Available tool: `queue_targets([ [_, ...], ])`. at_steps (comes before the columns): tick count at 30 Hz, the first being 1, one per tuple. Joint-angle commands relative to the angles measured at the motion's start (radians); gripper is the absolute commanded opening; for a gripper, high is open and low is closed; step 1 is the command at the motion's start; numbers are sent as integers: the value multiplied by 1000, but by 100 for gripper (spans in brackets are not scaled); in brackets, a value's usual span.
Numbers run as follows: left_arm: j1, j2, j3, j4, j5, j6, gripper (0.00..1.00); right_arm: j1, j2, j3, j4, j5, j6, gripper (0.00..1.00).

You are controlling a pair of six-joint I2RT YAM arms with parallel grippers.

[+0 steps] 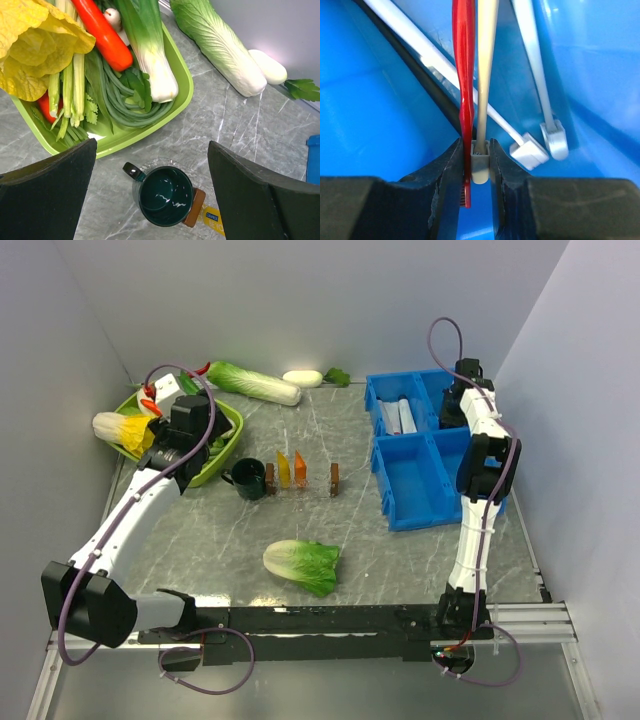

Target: Prepare toiletry sets of a toothbrush and toothpaste on the tray

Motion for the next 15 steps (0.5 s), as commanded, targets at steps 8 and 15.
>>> queue_targets([
  [8, 4, -10, 10, 27, 44, 19, 96, -40, -308, -76, 96, -30, -62, 0],
  [15, 4, -24, 4, 24, 64, 24, 96, -42, -349, -122, 96, -108, -70, 0],
])
